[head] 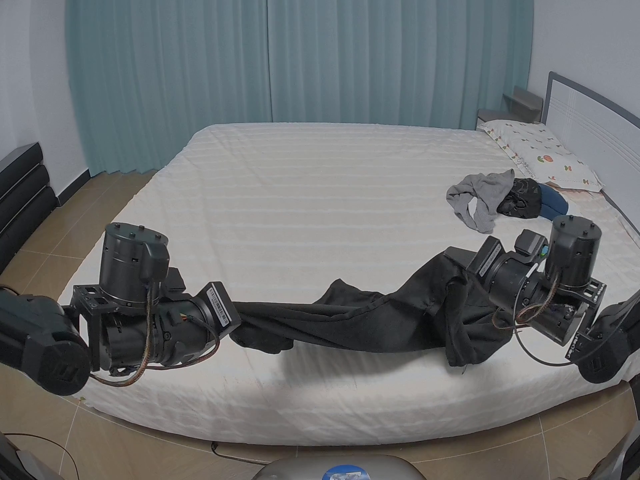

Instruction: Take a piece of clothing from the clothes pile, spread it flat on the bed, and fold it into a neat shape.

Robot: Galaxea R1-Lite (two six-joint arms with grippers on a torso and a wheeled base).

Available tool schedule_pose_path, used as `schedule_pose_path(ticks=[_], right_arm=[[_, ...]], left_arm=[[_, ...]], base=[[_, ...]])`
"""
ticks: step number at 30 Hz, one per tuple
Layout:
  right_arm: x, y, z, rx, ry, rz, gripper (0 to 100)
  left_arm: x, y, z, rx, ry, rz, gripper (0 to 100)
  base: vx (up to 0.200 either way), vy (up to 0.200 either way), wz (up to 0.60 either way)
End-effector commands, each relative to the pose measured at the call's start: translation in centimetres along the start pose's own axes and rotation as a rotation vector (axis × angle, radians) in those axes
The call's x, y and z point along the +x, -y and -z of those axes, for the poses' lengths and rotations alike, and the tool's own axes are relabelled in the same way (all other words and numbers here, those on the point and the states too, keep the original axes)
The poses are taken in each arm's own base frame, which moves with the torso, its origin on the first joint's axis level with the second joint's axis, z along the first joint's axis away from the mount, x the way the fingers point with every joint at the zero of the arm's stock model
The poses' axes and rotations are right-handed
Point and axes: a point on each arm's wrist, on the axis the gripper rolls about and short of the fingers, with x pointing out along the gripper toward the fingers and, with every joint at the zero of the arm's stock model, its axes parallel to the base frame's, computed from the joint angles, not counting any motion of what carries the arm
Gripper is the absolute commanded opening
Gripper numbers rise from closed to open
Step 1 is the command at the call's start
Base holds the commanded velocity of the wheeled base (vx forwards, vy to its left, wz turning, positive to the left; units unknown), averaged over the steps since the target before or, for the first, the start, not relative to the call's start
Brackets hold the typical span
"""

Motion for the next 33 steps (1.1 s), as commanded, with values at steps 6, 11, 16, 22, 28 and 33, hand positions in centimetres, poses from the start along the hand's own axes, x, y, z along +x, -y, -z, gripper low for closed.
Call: schedule_pose_path(ticks=[6, 11, 16, 22, 28, 33], right_arm=[[-7.3, -4.4, -4.5, -0.005, 0.151, -0.108, 0], [-12.4, -7.4, -7.5, -0.049, 0.231, -0.184, 0], [-15.2, -10.8, -11.2, -0.075, 0.308, -0.214, 0], [-13.5, -13.5, -16.3, -0.089, 0.413, -0.187, 0], [-5.9, -11.3, -17.9, -0.086, 0.387, -0.058, 0], [-0.2, -8.9, -17.5, -0.075, 0.345, 0.002, 0]], left_arm=[[-6.9, 3.0, 0.5, 0.051, 0.089, 0.12, 0], [-10.3, 4.4, -0.8, 0.051, 0.157, 0.181, 0], [-12.2, 5.7, -3.0, 0.073, 0.226, 0.18, 0], [-12.3, 8.3, -6.4, 0.053, 0.277, 0.175, 0], [-7.7, 9.0, -9.0, 0.026, 0.258, 0.087, 0], [-3.4, 8.6, -10.9, 0.006, 0.254, 0.032, 0]], base=[[0.0, 0.0, 0.0], [0.0, 0.0, 0.0], [0.0, 0.0, 0.0], [0.0, 0.0, 0.0], [0.0, 0.0, 0.0], [0.12, 0.0, 0.0]])
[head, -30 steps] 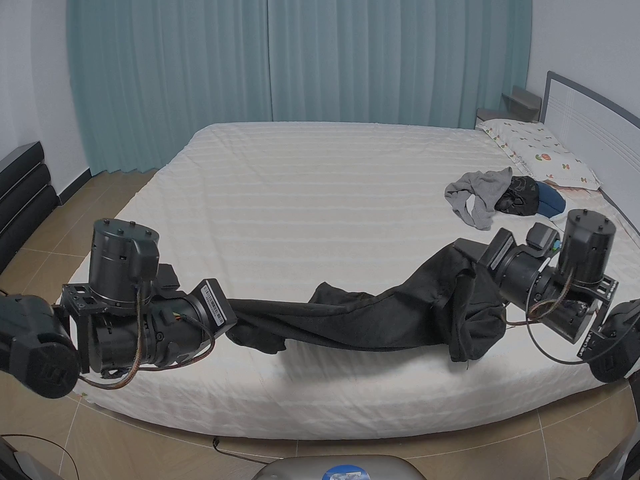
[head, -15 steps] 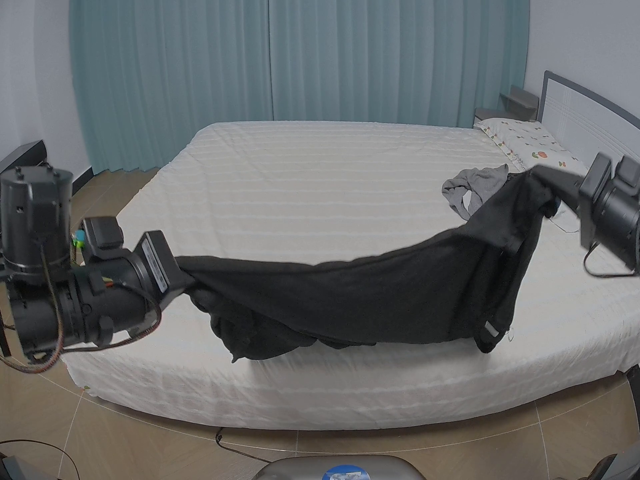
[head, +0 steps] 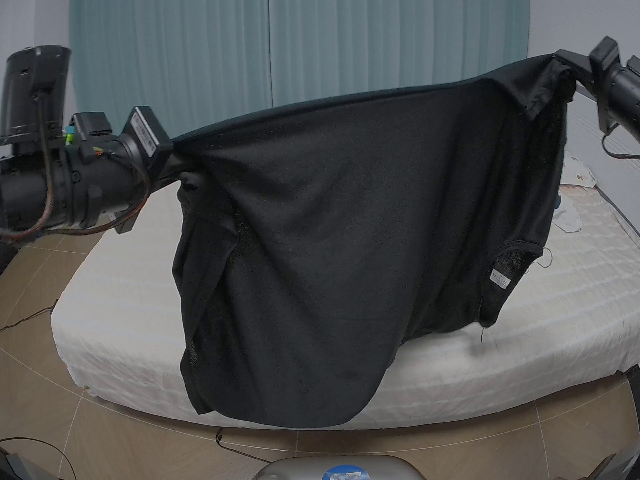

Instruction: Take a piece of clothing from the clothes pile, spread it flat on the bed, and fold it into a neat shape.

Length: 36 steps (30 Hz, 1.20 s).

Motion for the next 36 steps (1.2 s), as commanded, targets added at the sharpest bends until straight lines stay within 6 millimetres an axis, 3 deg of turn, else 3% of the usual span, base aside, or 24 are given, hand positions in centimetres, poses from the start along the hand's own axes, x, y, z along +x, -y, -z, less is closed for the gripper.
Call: schedule_pose_path(ticks=[1, 2, 4, 6, 7, 9, 18, 25, 28, 36], right_arm=[[8.3, 5.4, 4.0, -0.013, -0.068, 0.137, 0], [8.3, 5.4, 4.0, -0.013, -0.068, 0.137, 0], [10.2, 6.9, 5.1, -0.014, -0.064, 0.147, 0], [10.2, 6.9, 5.1, -0.014, -0.064, 0.147, 0], [11.6, 8.0, 6.1, -0.021, -0.066, 0.152, 0], [11.9, 8.3, 6.3, -0.021, -0.065, 0.153, 0], [14.7, 12.9, 10.7, -0.02, -0.149, 0.244, 0], [16.1, 16.3, 14.0, -0.026, -0.175, 0.302, 0], [17.0, 18.8, 16.2, -0.033, -0.183, 0.355, 0], [17.5, 22.7, 20.5, -0.041, -0.254, 0.422, 0]], left_arm=[[8.0, -1.8, -0.9, -0.018, -0.027, -0.126, 0], [8.0, -1.8, -0.9, -0.018, -0.027, -0.126, 0], [10.0, -2.3, -1.2, -0.024, -0.028, -0.146, 0], [10.0, -2.3, -1.2, -0.024, -0.028, -0.146, 0], [11.6, -2.6, -1.4, -0.026, -0.029, -0.155, 0], [12.2, -2.8, -1.4, -0.027, -0.03, -0.158, 0], [19.1, -7.3, 0.4, -0.04, -0.099, -0.28, 0], [22.2, -9.6, 1.5, -0.048, -0.128, -0.329, 0], [24.1, -11.1, 2.6, -0.049, -0.149, -0.363, 0], [27.9, -14.4, 4.5, -0.053, -0.173, -0.423, 0]], base=[[0.2, 0.0, 0.0], [0.2, 0.0, 0.0], [0.2, 0.0, 0.0], [0.2, 0.0, 0.0], [0.2, 0.0, 0.0], [0.2, 0.0, 0.0], [0.2, 0.0, 0.0], [0.0, 0.0, 0.0], [0.0, 0.0, 0.0], [0.0, 0.0, 0.0]])
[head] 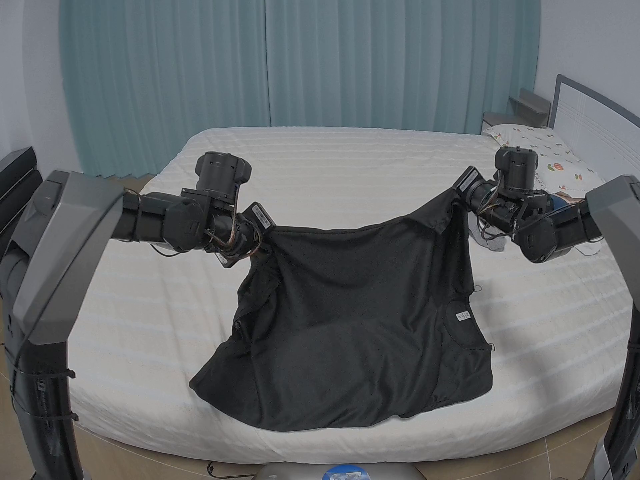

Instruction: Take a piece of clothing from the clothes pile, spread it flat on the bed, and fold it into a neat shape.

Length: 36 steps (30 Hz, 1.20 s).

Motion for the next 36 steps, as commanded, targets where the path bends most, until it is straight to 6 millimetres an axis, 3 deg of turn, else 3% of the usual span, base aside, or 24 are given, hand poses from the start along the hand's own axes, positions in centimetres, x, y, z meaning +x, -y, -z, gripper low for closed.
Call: schedule_pose_path(ticks=[1, 9, 10, 16, 20, 23, 31, 32, 34, 36], right_arm=[[2.7, 3.2, 4.0, -0.014, -0.074, 0.071, 0], [6.2, 6.1, 6.8, -0.022, -0.097, 0.108, 0], [6.5, 6.5, 7.3, -0.023, -0.103, 0.113, 100], [8.3, 8.7, 9.9, -0.026, -0.127, 0.137, 100], [9.7, 9.5, 8.0, -0.012, 0.015, 0.189, 100], [10.3, 9.8, 7.4, -0.003, 0.074, 0.212, 100], [9.0, 10.0, 6.6, 0.052, 0.022, 0.216, 100], [8.0, 9.7, 6.1, 0.077, -0.03, 0.191, 100], [7.7, 9.6, 5.8, 0.088, -0.045, 0.181, 100], [6.8, 9.1, 5.5, 0.118, -0.089, 0.17, 100]], left_arm=[[4.6, -2.1, 1.3, -0.004, -0.024, -0.072, 0], [8.7, -3.5, 1.2, -0.016, 0.001, -0.102, 0], [9.2, -3.7, 1.3, -0.016, -0.002, -0.107, 100], [12.0, -5.5, 1.3, -0.034, 0.043, -0.158, 100], [12.9, -6.3, 0.4, -0.063, 0.226, -0.203, 100], [12.9, -6.4, -0.2, -0.076, 0.264, -0.179, 100], [12.2, -7.2, -2.0, -0.103, 0.283, -0.187, 100], [11.1, -7.0, -3.4, -0.115, 0.267, -0.162, 100], [10.6, -7.0, -3.6, -0.115, 0.24, -0.164, 100], [8.9, -7.1, -4.8, -0.147, 0.165, -0.169, 100]], base=[[0.0, 0.0, 0.0], [0.0, 0.0, 0.0], [0.0, 0.0, 0.0], [0.0, 0.0, 0.0], [0.0, 0.0, 0.0], [0.0, 0.0, 0.0], [0.0, 0.0, 0.0], [0.0, 0.0, 0.0], [0.0, 0.0, 0.0], [0.0, 0.0, 0.0]])
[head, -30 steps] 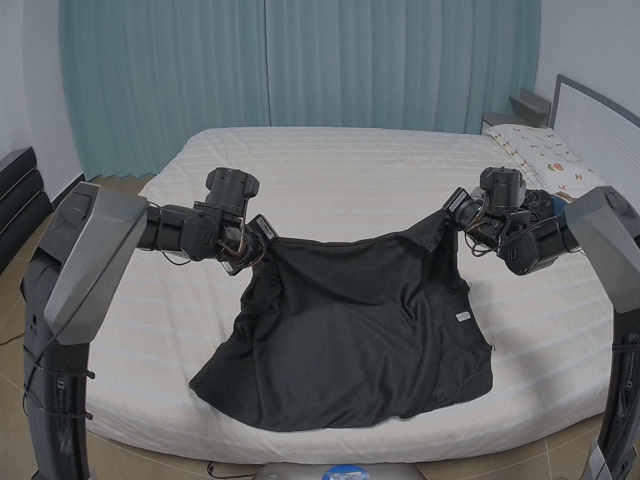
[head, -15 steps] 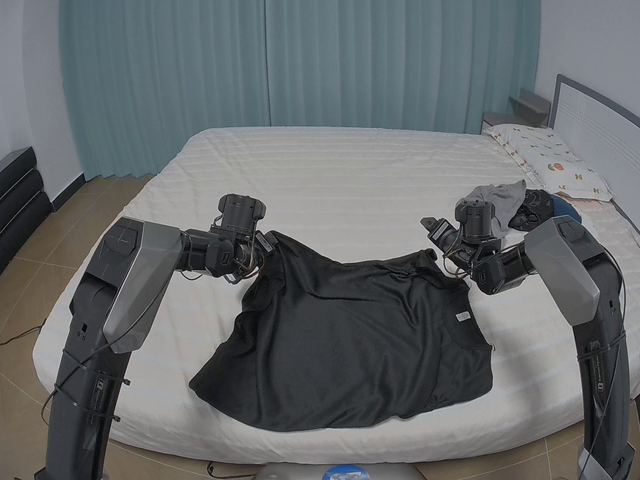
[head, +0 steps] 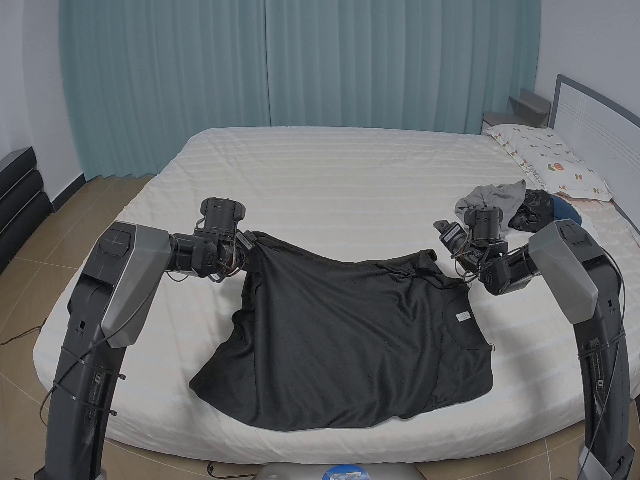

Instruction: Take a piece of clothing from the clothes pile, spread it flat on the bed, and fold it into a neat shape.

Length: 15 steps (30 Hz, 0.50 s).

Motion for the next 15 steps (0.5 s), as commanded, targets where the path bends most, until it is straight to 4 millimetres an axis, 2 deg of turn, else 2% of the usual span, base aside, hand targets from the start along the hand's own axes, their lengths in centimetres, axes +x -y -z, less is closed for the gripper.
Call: schedule_pose_path(ticks=[1, 5, 6, 8, 15], right_arm=[[-2.5, -0.9, -1.6, 0.046, -0.073, -0.024, 100], [-2.9, -1.0, -1.4, 0.056, -0.119, -0.016, 100], [-3.1, -1.3, -1.4, 0.068, -0.127, -0.014, 100], [-3.2, -1.5, -1.5, 0.073, -0.134, -0.02, 100], [-3.8, -1.6, -0.3, 0.076, -0.238, -0.013, 100]], left_arm=[[-2.8, 0.0, -3.8, -0.074, -0.083, 0.012, 100], [-3.7, -0.3, -4.5, -0.147, -0.193, 0.032, 100], [-4.4, -0.9, -4.7, -0.159, -0.3, 0.025, 100], [-4.9, -1.4, -5.1, -0.172, -0.379, 0.028, 100], [-6.3, -2.7, -6.0, -0.204, -0.493, 0.027, 100]], base=[[0.0, 0.0, 0.0], [0.0, 0.0, 0.0], [0.0, 0.0, 0.0], [0.0, 0.0, 0.0], [0.0, 0.0, 0.0]])
